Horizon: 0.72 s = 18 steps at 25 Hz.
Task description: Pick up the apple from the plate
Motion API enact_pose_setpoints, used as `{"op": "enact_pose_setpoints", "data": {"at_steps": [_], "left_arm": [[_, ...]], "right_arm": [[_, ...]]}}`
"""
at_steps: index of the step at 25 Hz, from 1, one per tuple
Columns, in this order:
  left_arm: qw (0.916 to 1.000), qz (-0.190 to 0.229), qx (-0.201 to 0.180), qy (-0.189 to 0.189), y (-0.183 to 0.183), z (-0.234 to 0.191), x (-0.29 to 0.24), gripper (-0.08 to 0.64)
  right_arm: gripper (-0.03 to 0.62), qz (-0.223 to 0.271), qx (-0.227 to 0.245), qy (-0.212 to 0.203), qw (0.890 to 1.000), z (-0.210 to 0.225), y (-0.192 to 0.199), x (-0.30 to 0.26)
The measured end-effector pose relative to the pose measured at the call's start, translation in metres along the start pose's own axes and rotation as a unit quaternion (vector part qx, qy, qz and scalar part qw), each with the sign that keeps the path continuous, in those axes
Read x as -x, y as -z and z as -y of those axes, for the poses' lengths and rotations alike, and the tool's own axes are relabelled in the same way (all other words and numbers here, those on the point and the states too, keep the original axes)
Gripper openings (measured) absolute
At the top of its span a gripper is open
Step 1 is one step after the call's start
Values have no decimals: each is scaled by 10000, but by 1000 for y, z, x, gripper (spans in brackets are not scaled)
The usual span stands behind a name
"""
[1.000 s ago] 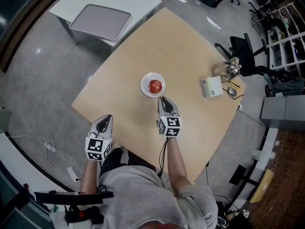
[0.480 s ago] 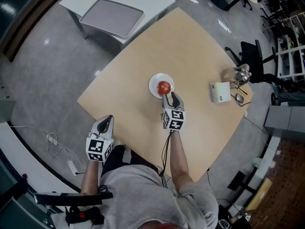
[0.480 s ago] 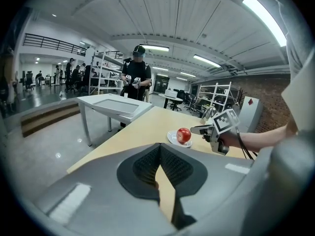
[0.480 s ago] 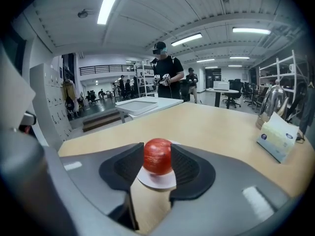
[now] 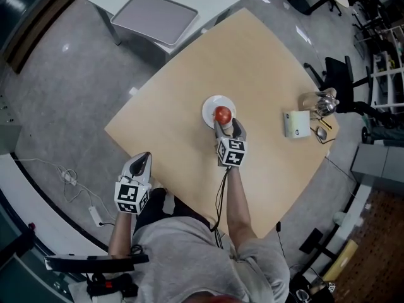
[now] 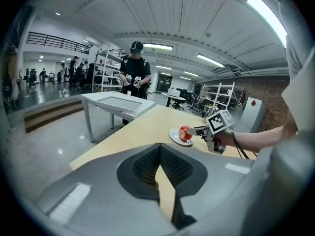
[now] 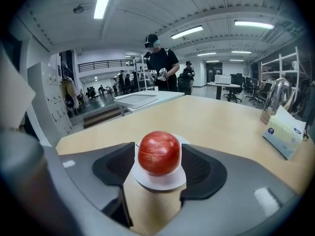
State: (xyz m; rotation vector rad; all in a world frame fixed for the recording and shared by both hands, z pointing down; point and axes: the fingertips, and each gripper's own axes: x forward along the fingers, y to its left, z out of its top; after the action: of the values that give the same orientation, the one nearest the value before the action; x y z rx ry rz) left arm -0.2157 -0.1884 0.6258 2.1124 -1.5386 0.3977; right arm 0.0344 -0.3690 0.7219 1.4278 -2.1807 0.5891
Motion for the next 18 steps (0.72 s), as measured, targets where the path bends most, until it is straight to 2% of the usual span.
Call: {"op": "enact_pose_setpoints", "data": {"at_steps": [10, 18], "left_arm": [[9999, -63, 87, -127, 6, -5, 3, 20], [9998, -88, 133, -149, 9, -7, 3, 20]], "right_arm": [[337, -156, -58, -37, 9999, -1, 8, -19], [337, -241, -51, 14, 9997, 1, 10, -25]]}}
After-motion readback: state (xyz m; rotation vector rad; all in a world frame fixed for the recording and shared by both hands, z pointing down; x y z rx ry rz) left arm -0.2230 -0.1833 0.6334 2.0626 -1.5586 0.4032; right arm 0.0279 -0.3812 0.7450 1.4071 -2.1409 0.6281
